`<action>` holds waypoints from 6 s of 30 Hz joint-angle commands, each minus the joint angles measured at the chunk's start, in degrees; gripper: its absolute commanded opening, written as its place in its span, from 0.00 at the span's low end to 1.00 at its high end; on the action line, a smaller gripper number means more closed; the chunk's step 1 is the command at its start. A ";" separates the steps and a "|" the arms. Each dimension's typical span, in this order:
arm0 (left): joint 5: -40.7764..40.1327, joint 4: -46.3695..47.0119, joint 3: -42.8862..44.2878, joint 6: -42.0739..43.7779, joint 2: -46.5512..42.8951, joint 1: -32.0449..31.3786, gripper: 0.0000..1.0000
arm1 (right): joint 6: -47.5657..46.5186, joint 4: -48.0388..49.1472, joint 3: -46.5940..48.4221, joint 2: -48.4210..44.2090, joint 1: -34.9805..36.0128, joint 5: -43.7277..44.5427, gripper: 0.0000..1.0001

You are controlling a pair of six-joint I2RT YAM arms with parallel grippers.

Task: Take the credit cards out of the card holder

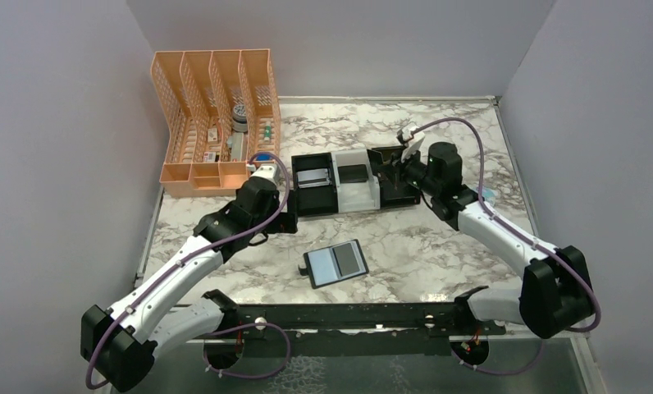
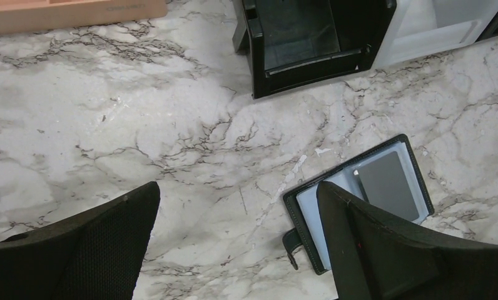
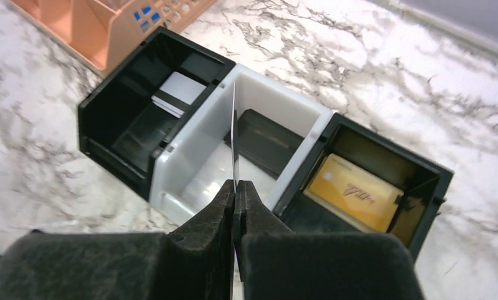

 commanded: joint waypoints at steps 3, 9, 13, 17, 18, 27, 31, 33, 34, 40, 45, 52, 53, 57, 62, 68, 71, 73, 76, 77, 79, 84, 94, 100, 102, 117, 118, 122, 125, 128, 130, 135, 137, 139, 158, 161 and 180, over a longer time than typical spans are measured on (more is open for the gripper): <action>-7.08 2.01 -0.41 3.11 -0.15 0.65 0.99 | -25.73 1.24 3.93 5.05 2.51 -6.03 0.01; -11.04 0.84 -0.18 3.64 0.67 0.71 0.99 | -34.08 -2.35 10.49 13.79 6.34 0.49 0.01; -12.94 0.54 -0.40 2.84 -1.07 0.71 0.99 | -39.07 -2.40 12.82 17.97 8.41 3.44 0.01; -15.41 0.29 -0.61 2.96 -2.38 1.05 0.99 | -42.55 -4.98 16.38 22.67 8.50 7.77 0.01; -15.72 0.25 -0.69 2.83 -2.54 1.05 0.99 | -43.75 -5.07 16.83 23.54 8.54 9.48 0.01; -15.62 0.14 -0.66 2.84 -0.92 1.23 0.99 | -49.96 -2.34 17.48 28.29 8.50 12.75 0.01; -14.96 -0.16 -0.20 3.09 -0.57 1.34 0.99 | -51.78 -2.52 19.30 30.95 8.55 12.21 0.01; -14.91 -0.13 -0.26 3.07 -1.23 1.39 0.99 | -51.86 -4.25 20.75 32.14 8.54 11.74 0.01; -15.03 -0.13 -0.40 3.02 -1.56 1.40 0.99 | -52.34 -4.42 20.99 32.65 8.50 11.80 0.01; -15.60 -0.05 -0.46 2.89 -2.56 1.80 0.99 | -54.92 -3.80 22.98 35.55 8.55 11.84 0.01; -15.40 -0.13 -0.60 2.89 -2.09 1.85 0.99 | -57.61 -4.47 24.28 37.81 8.63 11.30 0.01; -14.91 -0.16 -0.61 3.00 -1.77 1.85 0.99 | -60.51 -4.76 24.75 40.09 8.63 11.49 0.02; -14.87 -0.14 -0.61 2.99 -1.84 1.85 0.99 | -60.51 -4.91 24.83 40.40 8.63 11.60 0.02; -14.87 -0.17 -0.68 2.98 -2.01 1.85 0.99 | -60.84 -6.08 24.53 40.32 8.63 11.35 0.09; -14.76 -0.16 -0.70 2.98 -1.84 1.93 0.99 | -60.36 -8.67 24.39 39.14 8.67 10.14 0.18; -14.33 -0.18 -0.70 3.01 -1.65 1.93 0.99 | -59.21 -10.63 24.83 38.49 8.68 8.40 0.20; -13.92 -0.21 -0.70 3.00 -1.66 1.93 0.99 | -59.03 -12.18 24.86 38.09 8.72 7.67 0.23; -13.63 -0.18 -0.74 2.99 -1.60 1.93 0.99 | -58.92 -12.75 24.71 37.77 8.71 7.43 0.24; -12.82 -0.10 -0.83 2.98 -1.37 1.93 0.99 | -58.89 -12.82 24.19 37.24 8.68 7.30 0.24; -12.57 -0.05 -0.75 2.98 -1.29 1.93 0.99 | -58.53 -12.41 23.99 36.98 8.72 7.36 0.24; -11.94 0.02 -0.62 3.05 -1.01 1.93 0.99 | -57.36 -10.98 23.48 36.35 8.72 7.80 0.24; -8.37 1.17 -0.67 3.08 -0.59 1.89 0.99 | -51.77 -6.02 21.86 33.95 8.72 7.36 0.24; 4.89 6.69 -1.43 -0.15 -2.65 1.91 0.99 | -34.64 7.37 11.69 22.16 8.72 8.04 0.26; 21.57 14.21 -2.23 -4.43 0.57 1.85 0.95 | -2.19 20.92 -5.04 6.83 8.66 7.75 0.35; 27.78 18.68 -4.04 -8.32 2.45 1.78 0.91 | 14.65 22.52 -10.82 1.76 8.64 11.50 0.55; 17.64 38.68 -15.24 -28.85 12.98 -12.92 0.69 | 43.86 -0.09 -15.04 3.49 8.81 -8.18 0.47; 17.04 39.52 -15.69 -29.76 13.86 -13.39 0.66 | 43.60 -0.12 -15.48 3.13 8.81 -8.36 0.41; 16.84 43.12 -16.97 -32.53 17.88 -14.38 0.55 | 42.17 -2.09 -15.93 1.19 9.08 -8.21 0.25; 15.57 42.58 -16.72 -32.42 20.73 -14.77 0.52 | 41.38 -2.63 -15.99 0.46 9.89 -7.76 0.20; 14.78 42.43 -16.63 -32.48 22.38 -14.91 0.49 | 40.07 -6.64 -13.91 2.13 11.17 -6.44 0.20; 14.63 42.67 -16.69 -32.69 22.75 -15.07 0.47 | 39.91 -7.55 -13.40 3.27 12.33 -5.92 0.20; 14.36 42.75 -17.89 -33.38 22.26 -15.36 0.42 | 40.31 -7.63 -12.94 6.47 14.63 -6.55 0.20; 14.37 42.82 -18.72 -33.98 21.70 -15.42 0.41 | 40.30 -7.74 -13.07 7.18 15.08 -6.45 0.20; 14.45 43.38 -19.61 -34.08 21.28 -15.60 0.40 | 40.22 -7.23 -13.31 8.20 15.13 -7.47 0.20; 17.31 48.18 -20.79 -35.29 22.59 -15.89 0.22 | 41.17 -8.62 -13.73 14.78 15.14 -8.41 0.15; 17.92 50.26 -21.78 -37.37 23.03 -15.84 0.17 | 41.26 -8.62 -13.81 14.96 15.14 -8.06 0.14; 13.31 45.78 -23.35 -38.47 18.68 -15.83 0.00 | 40.39 -11.72 -12.33 12.64 15.14 -4.72 0.13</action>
